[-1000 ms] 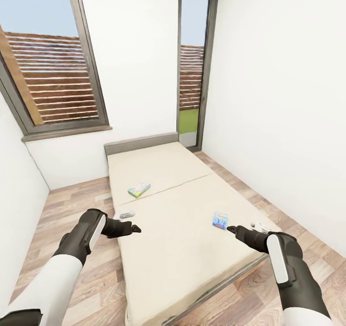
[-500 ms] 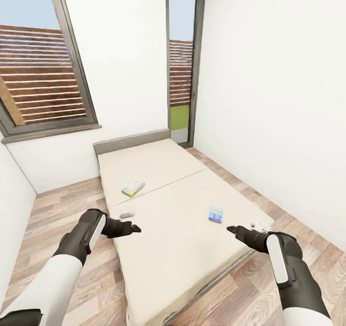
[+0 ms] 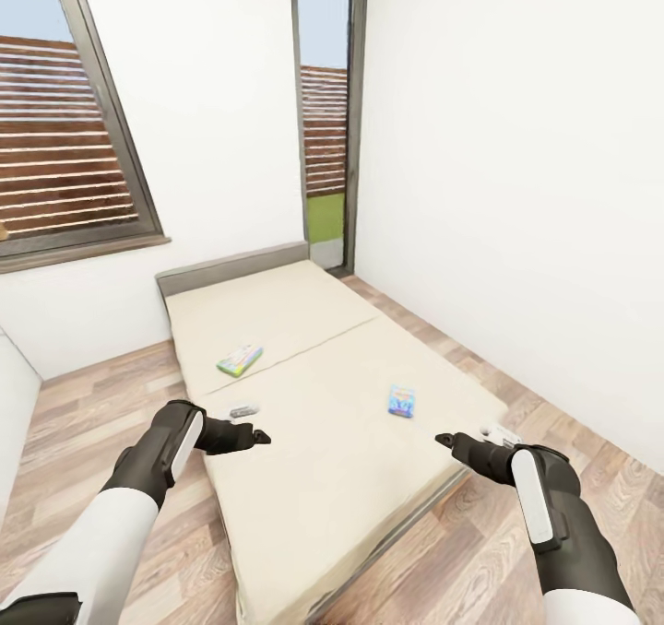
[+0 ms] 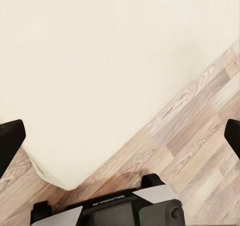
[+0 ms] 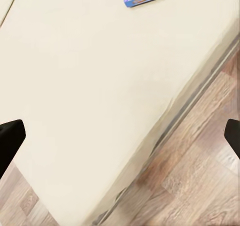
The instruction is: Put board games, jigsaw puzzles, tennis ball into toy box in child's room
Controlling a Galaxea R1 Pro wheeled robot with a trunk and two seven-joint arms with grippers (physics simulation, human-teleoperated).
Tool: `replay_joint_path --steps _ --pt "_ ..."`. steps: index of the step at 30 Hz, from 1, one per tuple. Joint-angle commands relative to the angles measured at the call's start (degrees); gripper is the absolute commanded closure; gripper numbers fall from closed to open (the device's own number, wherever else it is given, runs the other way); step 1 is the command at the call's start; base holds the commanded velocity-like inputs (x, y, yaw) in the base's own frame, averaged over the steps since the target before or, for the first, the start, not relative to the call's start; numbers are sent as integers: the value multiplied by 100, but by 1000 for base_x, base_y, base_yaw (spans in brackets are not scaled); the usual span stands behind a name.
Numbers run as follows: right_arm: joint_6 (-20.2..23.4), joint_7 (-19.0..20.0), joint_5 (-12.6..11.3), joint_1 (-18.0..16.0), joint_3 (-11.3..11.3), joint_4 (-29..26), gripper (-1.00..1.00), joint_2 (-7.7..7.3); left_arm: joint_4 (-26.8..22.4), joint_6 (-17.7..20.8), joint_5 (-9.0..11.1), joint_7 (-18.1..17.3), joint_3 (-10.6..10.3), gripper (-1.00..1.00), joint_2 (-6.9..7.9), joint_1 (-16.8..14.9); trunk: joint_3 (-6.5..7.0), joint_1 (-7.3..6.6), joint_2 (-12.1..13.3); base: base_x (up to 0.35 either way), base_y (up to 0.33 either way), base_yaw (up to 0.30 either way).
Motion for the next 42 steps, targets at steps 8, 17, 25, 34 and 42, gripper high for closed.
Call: replay_joint_path --steps 8,17,25,34,42 --pt "28 9 -1 -4 -13 -5 -100 10 -6 30 4 -15 17 -100 0 -4 -81 3 -13 0 150 -155" --pt "28 9 -1 -7 -13 -5 -100 5 -6 30 5 -14 10 -100 0 -4 -158 3 -13 0 95 -155" --pt "28 9 -1 -7 -12 -5 -100 10 -7 30 5 -14 10 -100 0 -4 -227 3 -13 0 8 -155" --pt "28 9 -1 -6 -12 -2 -100 9 -7 30 4 -15 13 -100 0 -1 -304 3 -13 0 3 -155" --pt "28 9 -1 -7 -12 2 -100 12 -9 32 1 -16 18 -100 0 -4 -373 3 -13 0 184 -154"
